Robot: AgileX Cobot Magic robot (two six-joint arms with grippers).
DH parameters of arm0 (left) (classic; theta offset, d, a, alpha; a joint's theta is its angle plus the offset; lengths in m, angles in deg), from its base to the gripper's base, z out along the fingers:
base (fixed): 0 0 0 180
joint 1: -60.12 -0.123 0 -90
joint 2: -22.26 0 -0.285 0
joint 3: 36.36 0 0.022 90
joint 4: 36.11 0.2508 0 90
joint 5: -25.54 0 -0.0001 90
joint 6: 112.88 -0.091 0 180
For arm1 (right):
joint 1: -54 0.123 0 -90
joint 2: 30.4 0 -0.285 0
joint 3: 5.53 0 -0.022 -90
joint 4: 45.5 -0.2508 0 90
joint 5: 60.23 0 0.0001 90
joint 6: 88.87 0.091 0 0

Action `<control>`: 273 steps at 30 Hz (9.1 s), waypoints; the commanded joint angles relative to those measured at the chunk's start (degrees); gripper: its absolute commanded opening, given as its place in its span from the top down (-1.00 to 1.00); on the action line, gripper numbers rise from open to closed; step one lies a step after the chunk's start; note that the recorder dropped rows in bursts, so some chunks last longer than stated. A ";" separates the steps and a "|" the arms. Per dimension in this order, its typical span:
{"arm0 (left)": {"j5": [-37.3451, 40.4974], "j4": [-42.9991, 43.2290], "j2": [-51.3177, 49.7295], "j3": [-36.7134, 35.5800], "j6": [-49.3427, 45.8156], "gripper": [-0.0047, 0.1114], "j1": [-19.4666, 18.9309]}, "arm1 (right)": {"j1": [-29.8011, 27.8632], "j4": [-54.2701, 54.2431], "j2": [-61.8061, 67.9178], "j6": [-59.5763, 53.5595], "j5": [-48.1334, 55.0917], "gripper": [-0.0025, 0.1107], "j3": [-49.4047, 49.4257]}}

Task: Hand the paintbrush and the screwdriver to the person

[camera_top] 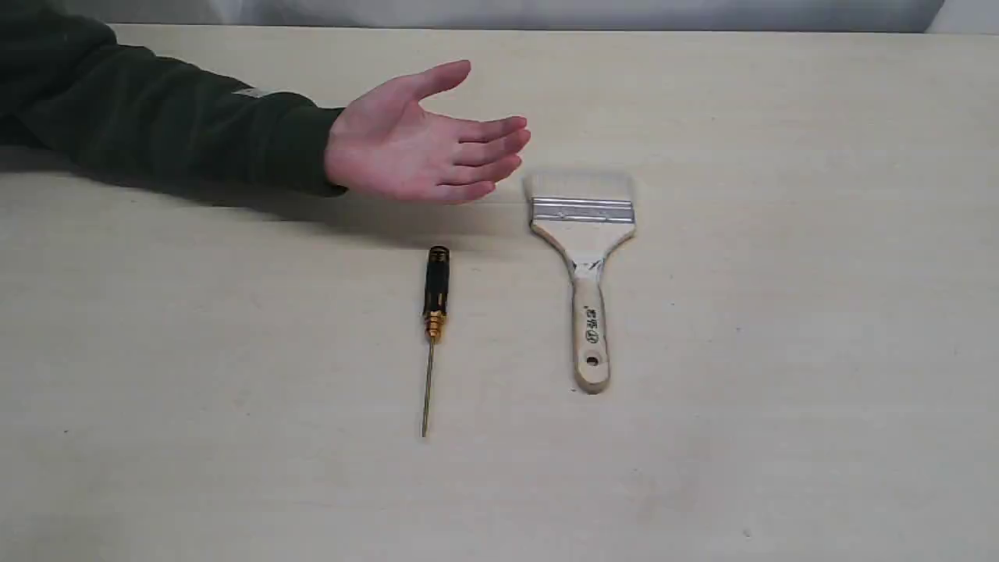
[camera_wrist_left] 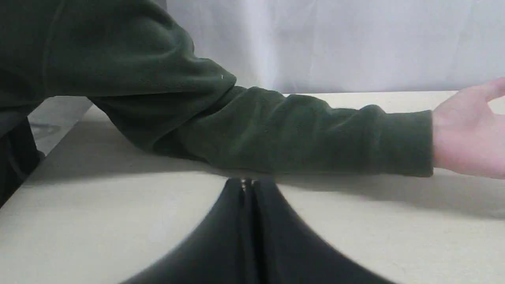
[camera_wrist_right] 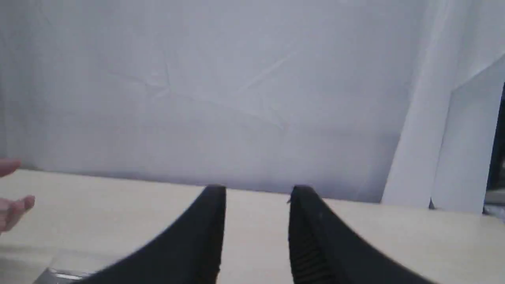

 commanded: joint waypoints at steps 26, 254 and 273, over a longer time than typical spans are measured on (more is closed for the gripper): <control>-0.62 -0.21 0.14 -0.12 0.12 0.92 0.47 | -0.27 -17.00 -0.35 9.73 -10.80 0.43 0.17; -0.62 -0.23 0.14 -0.12 0.12 0.92 0.47 | 34.42 9.01 113.57 16.50 33.27 -0.10 -94.18; -0.63 0.16 0.14 -0.12 0.12 0.92 0.47 | 44.78 8.54 93.27 16.65 26.12 -0.06 -68.79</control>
